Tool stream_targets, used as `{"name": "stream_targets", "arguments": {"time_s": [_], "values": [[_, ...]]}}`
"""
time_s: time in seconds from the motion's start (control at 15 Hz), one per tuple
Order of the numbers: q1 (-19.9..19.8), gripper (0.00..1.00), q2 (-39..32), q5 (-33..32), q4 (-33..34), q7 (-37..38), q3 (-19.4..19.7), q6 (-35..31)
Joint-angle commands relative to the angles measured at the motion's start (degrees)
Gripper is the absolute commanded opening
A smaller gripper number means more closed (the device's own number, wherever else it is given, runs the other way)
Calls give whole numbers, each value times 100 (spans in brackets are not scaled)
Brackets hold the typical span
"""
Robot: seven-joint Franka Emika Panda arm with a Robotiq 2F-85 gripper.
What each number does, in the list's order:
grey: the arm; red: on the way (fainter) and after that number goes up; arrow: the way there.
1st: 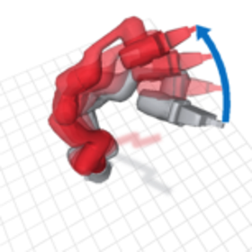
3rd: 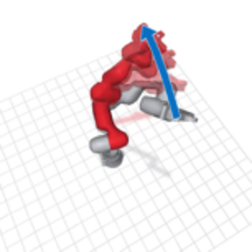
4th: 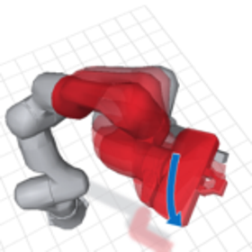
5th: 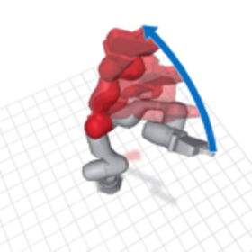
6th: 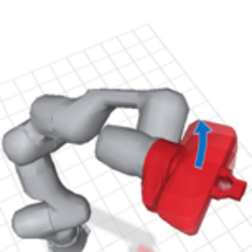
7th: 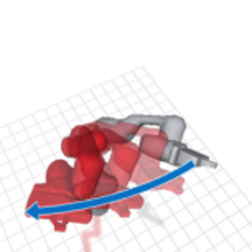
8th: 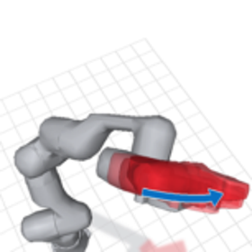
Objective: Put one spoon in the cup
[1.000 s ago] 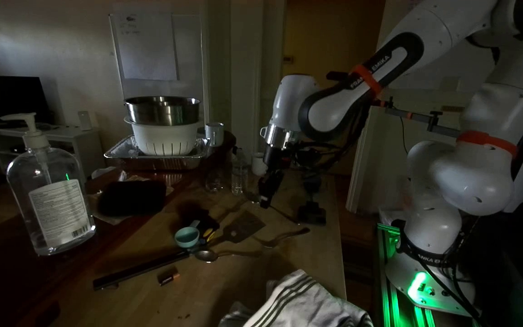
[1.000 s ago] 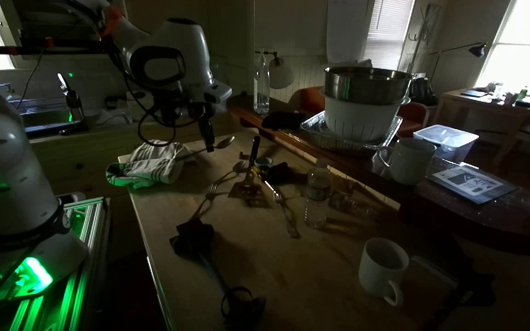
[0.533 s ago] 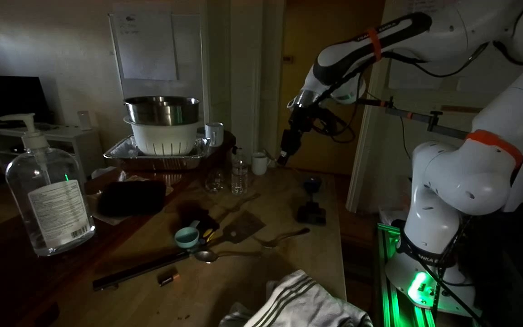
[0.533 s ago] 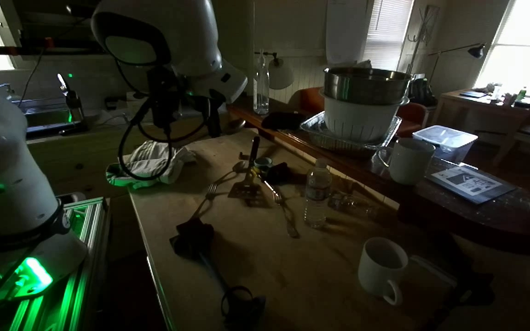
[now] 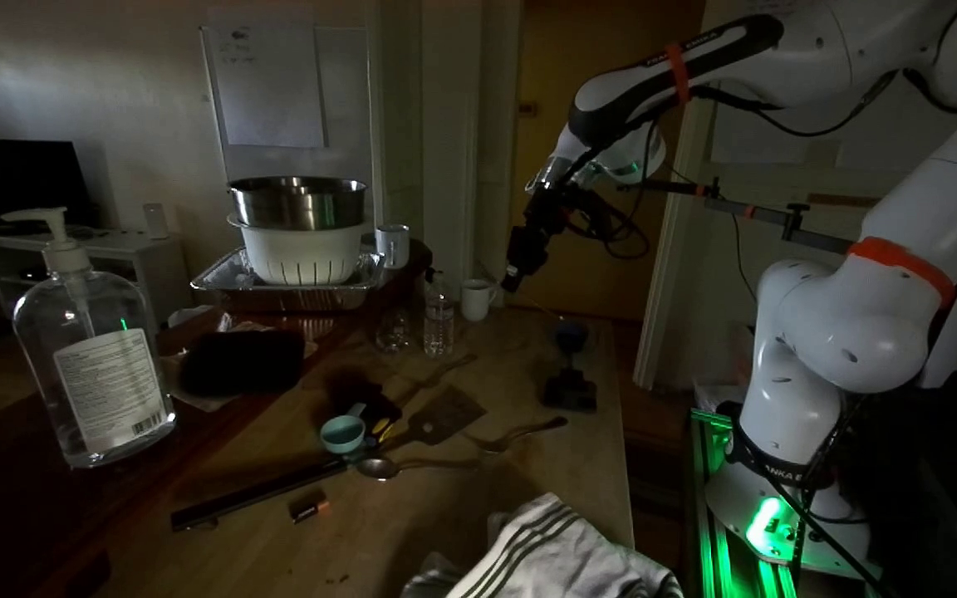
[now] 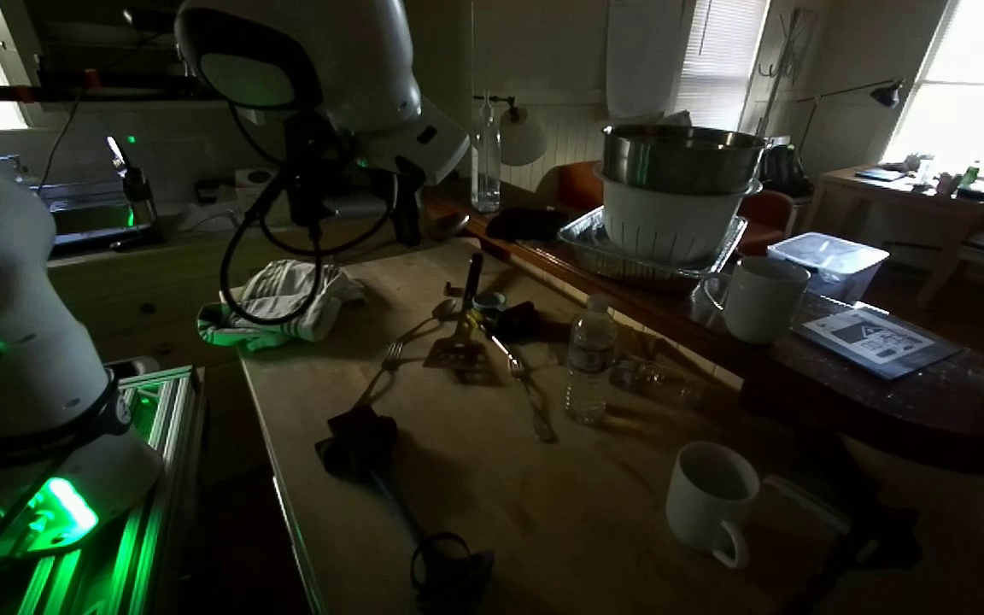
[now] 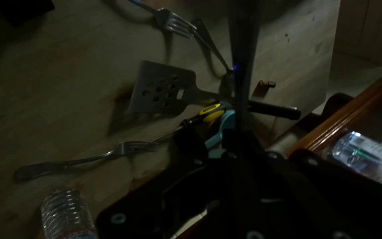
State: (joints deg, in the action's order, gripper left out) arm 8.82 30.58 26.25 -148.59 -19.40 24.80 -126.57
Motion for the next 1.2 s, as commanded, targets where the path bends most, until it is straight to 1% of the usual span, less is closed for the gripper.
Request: {"name": "stream_targets", "arguments": {"time_s": [0.0, 0.07, 0.13, 0.33, 0.4, 0.53, 0.6, 0.67, 0.8, 1.0, 1.07, 1.13], "values": [[-571, 2, -991, 177, 1035, 601, -238, 240], [-689, 2, -1255, 195, 1310, 760, -237, 247], [-826, 2, -1523, 166, 1655, 943, -217, 417], [-1175, 2, -2507, 386, 2717, 1251, -98, 1107], [-948, 2, -2837, 521, 3062, 1299, 277, 1330], [-1082, 2, -3492, 936, 3664, 1401, 459, 1709], [-1643, 2, -3826, 1243, 3977, 1376, 106, 1968], [-1842, 2, -4156, 1500, 4267, 1402, 75, 2185], [-2377, 2, -4770, 1939, 4878, 1568, -96, 2609], [-3096, 2, -5454, 2484, 5630, 1967, -342, 3144], [-3261, 2, -5587, 2628, 5756, 2159, -403, 3209], [-3329, 2, -5667, 2816, 5798, 2294, -515, 3170]]}}
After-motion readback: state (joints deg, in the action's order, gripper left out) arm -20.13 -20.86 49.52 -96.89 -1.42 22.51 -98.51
